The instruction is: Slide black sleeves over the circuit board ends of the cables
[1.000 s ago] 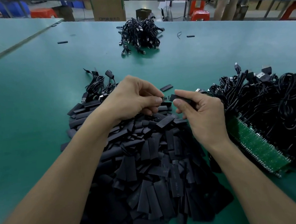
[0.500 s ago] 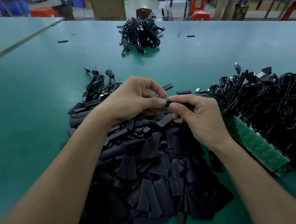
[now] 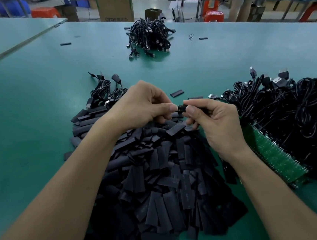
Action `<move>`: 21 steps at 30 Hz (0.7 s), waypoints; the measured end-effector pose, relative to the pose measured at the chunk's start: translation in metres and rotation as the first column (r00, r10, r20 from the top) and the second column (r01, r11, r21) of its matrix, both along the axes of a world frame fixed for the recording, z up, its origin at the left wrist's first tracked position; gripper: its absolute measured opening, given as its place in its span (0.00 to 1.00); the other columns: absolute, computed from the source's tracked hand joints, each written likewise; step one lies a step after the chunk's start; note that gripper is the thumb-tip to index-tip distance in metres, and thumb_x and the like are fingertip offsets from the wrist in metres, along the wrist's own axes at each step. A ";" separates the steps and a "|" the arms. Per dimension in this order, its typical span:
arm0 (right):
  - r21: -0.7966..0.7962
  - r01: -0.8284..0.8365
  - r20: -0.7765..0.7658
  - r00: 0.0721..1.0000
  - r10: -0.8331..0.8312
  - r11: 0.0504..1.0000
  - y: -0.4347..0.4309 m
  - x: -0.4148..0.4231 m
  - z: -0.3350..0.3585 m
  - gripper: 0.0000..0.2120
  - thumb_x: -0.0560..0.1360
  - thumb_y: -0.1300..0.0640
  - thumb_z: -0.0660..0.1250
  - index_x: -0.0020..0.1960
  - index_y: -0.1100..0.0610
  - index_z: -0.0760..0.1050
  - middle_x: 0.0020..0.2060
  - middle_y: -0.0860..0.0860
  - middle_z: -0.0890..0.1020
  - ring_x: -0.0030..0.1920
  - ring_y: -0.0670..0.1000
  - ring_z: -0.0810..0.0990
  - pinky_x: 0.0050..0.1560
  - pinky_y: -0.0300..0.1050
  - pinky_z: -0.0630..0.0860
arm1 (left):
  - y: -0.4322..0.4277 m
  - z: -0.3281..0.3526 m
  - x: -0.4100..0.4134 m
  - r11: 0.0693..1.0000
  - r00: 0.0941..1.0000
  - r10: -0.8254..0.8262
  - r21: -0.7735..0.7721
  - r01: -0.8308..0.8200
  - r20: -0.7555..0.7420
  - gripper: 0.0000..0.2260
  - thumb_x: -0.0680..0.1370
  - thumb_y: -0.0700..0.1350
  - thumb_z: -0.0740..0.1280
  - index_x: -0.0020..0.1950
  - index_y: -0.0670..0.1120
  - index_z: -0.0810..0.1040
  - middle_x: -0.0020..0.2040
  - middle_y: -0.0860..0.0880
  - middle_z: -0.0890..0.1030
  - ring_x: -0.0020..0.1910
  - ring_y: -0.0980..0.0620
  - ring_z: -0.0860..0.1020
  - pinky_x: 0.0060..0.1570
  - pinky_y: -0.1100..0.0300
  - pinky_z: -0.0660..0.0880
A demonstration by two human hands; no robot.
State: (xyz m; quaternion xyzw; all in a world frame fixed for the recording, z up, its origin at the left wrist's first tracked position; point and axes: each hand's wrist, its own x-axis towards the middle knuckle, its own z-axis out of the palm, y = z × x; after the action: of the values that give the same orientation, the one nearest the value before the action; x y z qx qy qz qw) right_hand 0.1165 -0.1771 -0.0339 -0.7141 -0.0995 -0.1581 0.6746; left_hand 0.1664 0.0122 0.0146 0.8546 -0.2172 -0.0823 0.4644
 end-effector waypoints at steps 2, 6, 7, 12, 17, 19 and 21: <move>-0.025 0.001 -0.001 1.000 -0.001 1.000 0.000 0.001 -0.001 0.11 0.77 0.66 0.70 0.51 0.50 0.83 0.35 0.47 0.85 0.35 0.45 0.82 0.36 0.36 0.77 | 0.000 0.000 0.000 1.000 1.000 0.004 -0.006 -0.004 -0.012 0.06 0.77 0.46 0.74 0.42 0.46 0.84 0.36 0.50 0.86 0.33 0.55 0.83 0.33 0.67 0.75; -0.068 -0.002 0.015 1.000 0.003 0.998 0.001 0.001 -0.001 0.13 0.77 0.64 0.71 0.51 0.45 0.82 0.36 0.45 0.85 0.36 0.46 0.82 0.38 0.37 0.79 | -0.001 -0.002 -0.001 1.000 1.000 0.007 -0.010 -0.007 -0.028 0.05 0.77 0.45 0.74 0.42 0.45 0.84 0.35 0.49 0.86 0.32 0.56 0.82 0.32 0.67 0.75; -0.080 -0.002 0.020 1.000 0.004 0.997 0.001 0.000 -0.002 0.13 0.77 0.63 0.71 0.51 0.44 0.82 0.36 0.45 0.85 0.36 0.46 0.83 0.38 0.38 0.79 | -0.001 -0.002 -0.001 1.000 0.999 0.006 -0.010 -0.006 -0.032 0.05 0.77 0.45 0.74 0.43 0.45 0.84 0.36 0.49 0.86 0.32 0.56 0.82 0.32 0.67 0.75; -0.077 0.037 0.029 0.999 -0.035 0.996 0.002 -0.001 -0.001 0.13 0.77 0.64 0.70 0.49 0.45 0.82 0.36 0.46 0.85 0.35 0.46 0.83 0.37 0.37 0.78 | -0.002 -0.001 -0.005 0.998 0.997 -0.013 -0.058 0.008 -0.077 0.05 0.77 0.43 0.73 0.42 0.44 0.84 0.35 0.49 0.85 0.31 0.58 0.81 0.30 0.70 0.73; -0.052 0.056 0.015 0.998 -0.056 0.997 0.003 -0.002 -0.001 0.11 0.78 0.65 0.69 0.48 0.49 0.82 0.35 0.47 0.85 0.34 0.46 0.83 0.35 0.36 0.77 | -0.004 0.000 -0.006 0.996 0.994 -0.018 -0.087 0.009 -0.111 0.05 0.77 0.43 0.73 0.43 0.43 0.84 0.35 0.49 0.86 0.32 0.58 0.81 0.30 0.71 0.73; -0.050 0.048 0.009 0.999 -0.048 0.998 0.003 -0.002 0.000 0.11 0.78 0.65 0.69 0.48 0.49 0.82 0.35 0.47 0.85 0.34 0.46 0.83 0.36 0.36 0.78 | -0.004 0.000 -0.006 0.997 0.994 -0.012 -0.081 0.003 -0.109 0.05 0.77 0.43 0.73 0.43 0.42 0.84 0.36 0.48 0.86 0.32 0.58 0.81 0.31 0.70 0.73; -0.063 0.030 0.013 0.999 -0.029 0.998 0.003 -0.002 0.000 0.12 0.78 0.64 0.70 0.49 0.47 0.82 0.36 0.47 0.85 0.34 0.46 0.83 0.37 0.37 0.78 | -0.005 -0.001 -0.006 0.997 0.993 -0.004 -0.083 -0.005 -0.117 0.05 0.77 0.42 0.73 0.44 0.41 0.84 0.35 0.48 0.86 0.32 0.57 0.81 0.31 0.70 0.73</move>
State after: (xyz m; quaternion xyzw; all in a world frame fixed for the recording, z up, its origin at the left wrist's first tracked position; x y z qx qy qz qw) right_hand 0.1144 -0.1742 -0.0339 -0.7355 -0.0982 -0.1692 0.6486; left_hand 0.1602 0.0077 0.0138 0.8282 -0.1927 -0.1230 0.5117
